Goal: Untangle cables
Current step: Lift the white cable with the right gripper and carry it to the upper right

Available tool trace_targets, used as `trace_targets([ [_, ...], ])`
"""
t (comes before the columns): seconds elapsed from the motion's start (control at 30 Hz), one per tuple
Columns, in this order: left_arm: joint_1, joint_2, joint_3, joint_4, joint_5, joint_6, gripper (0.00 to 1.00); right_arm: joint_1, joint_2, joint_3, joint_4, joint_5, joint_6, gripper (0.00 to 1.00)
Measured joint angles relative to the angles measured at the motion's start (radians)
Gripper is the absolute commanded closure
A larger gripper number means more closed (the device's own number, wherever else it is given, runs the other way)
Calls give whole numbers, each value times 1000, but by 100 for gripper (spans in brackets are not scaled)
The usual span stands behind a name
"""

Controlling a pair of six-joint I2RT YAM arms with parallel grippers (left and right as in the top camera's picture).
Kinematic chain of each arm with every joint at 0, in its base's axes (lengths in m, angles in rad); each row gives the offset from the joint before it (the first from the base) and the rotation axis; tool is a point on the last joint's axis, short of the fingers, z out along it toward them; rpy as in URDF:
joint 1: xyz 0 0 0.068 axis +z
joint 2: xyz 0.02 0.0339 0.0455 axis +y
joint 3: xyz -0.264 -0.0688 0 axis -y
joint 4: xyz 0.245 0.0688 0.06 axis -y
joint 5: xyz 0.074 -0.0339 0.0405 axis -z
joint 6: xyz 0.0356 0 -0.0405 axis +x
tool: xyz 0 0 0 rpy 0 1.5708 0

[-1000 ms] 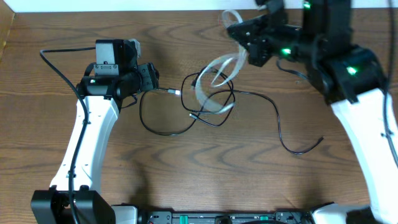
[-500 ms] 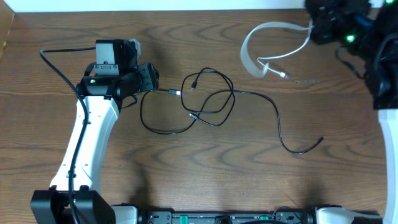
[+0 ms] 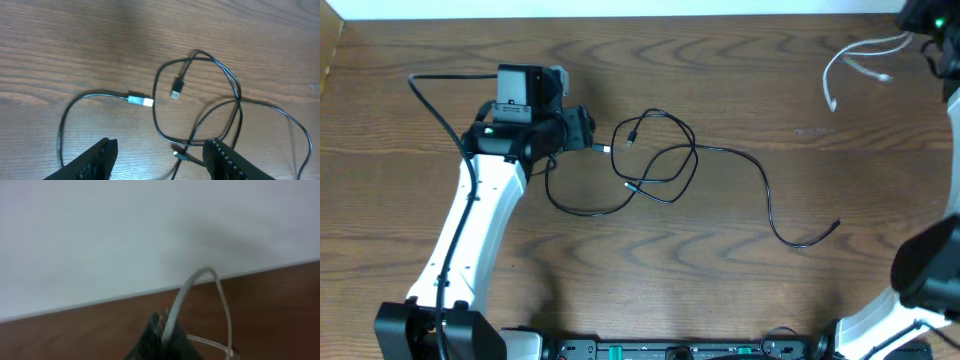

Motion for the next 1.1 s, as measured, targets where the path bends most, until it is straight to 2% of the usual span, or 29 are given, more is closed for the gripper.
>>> trace_targets([
  [0.1,-26,0,0,2,0,0,41,-76,94,0,128,49,-12,99],
  [0.2,-48,0,0,-3,0,0,41,-114,167,1,174,108,-12,99],
  [0.37,-68,0,0,11,0,0,40,-134,291,1,114,140,-4,99],
  [0.43,-69,0,0,14,0,0,41,-129,333,0,68,115,-3,95],
  [0.47,-69,0,0,17,0,0,41,-126,345,0,39,96,0,81],
  [0.53,-69,0,0,18,0,0,41,-121,351,-1,6,66,1,1],
  [0.8,-69,0,0,20,0,0,41,-105,332,0,-134,-81,26,1],
  [0.93,-69,0,0,21,0,0,41,-68,193,-2,-253,-108,34,1],
  [1.03,-69,0,0,16,7,0,40,2,18,0,-373,-150,39,1],
  [1.1,-69,0,0,14,32,0,41,49,-37,7,-430,-167,39,1],
])
